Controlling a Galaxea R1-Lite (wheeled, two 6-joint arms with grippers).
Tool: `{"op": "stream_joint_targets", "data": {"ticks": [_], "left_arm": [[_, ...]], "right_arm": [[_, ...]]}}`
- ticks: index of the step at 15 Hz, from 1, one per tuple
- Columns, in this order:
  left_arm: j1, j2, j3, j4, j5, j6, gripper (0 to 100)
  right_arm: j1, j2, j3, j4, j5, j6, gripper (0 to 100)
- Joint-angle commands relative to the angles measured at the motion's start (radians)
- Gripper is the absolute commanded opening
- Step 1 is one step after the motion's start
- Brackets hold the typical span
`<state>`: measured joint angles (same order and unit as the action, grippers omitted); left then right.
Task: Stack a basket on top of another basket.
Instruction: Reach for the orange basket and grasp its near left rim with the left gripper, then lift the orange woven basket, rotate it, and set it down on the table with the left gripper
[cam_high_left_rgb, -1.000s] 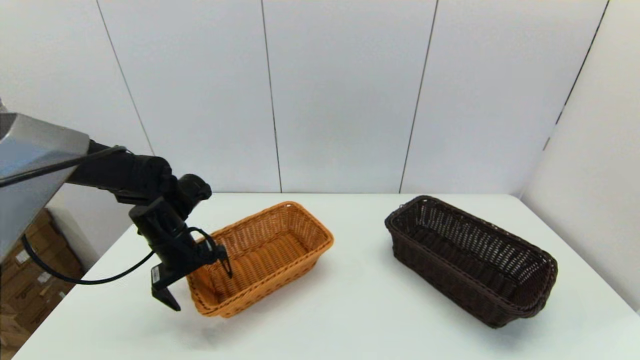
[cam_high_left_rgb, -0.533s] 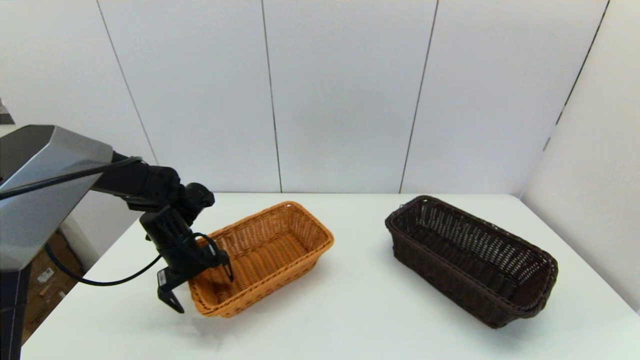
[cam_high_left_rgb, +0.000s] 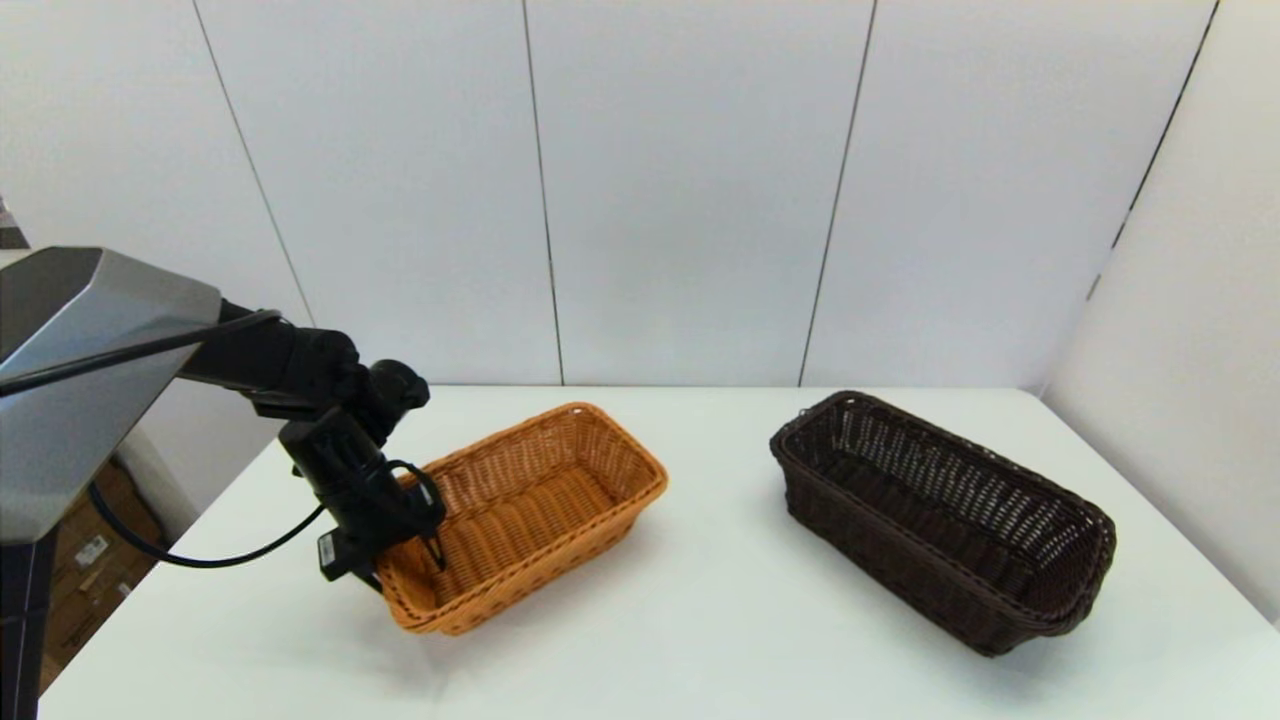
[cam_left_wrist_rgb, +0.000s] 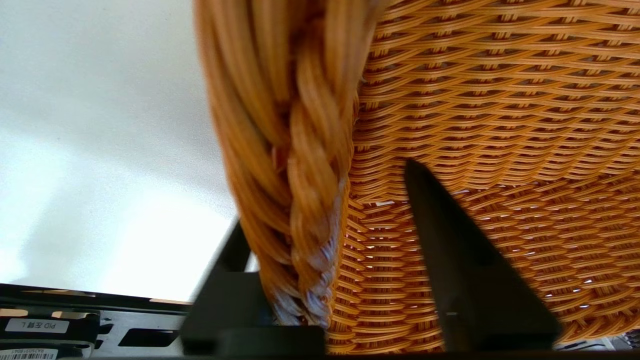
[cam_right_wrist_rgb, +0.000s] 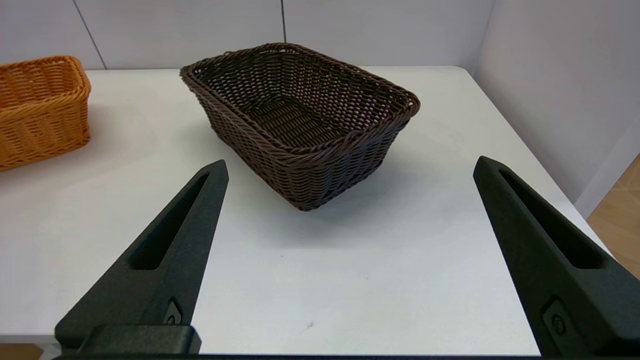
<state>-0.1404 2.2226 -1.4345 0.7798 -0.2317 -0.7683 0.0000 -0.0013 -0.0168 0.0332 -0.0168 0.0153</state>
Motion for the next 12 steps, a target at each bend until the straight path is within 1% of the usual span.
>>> {"op": "stream_joint_targets", "data": {"ticks": [1,6,8,12], "left_arm": [[-0.001,-0.004,0.0,0.004,0.0,-0.003,0],[0.009,-0.024,0.0,0.003,-0.012,-0.003,0],[0.03,-0.066,0.0,0.006,-0.049,0.024,0],[0.05,-0.164,-0.014,0.018,-0.058,0.072,0]], "right_arm": [[0.0,0.001,0.0,0.001,0.0,0.0,100],[0.0,0.001,0.0,0.001,0.0,0.0,100],[0.0,0.001,0.0,0.001,0.0,0.0,100],[0.0,0.001,0.0,0.001,0.0,0.0,100]]}}
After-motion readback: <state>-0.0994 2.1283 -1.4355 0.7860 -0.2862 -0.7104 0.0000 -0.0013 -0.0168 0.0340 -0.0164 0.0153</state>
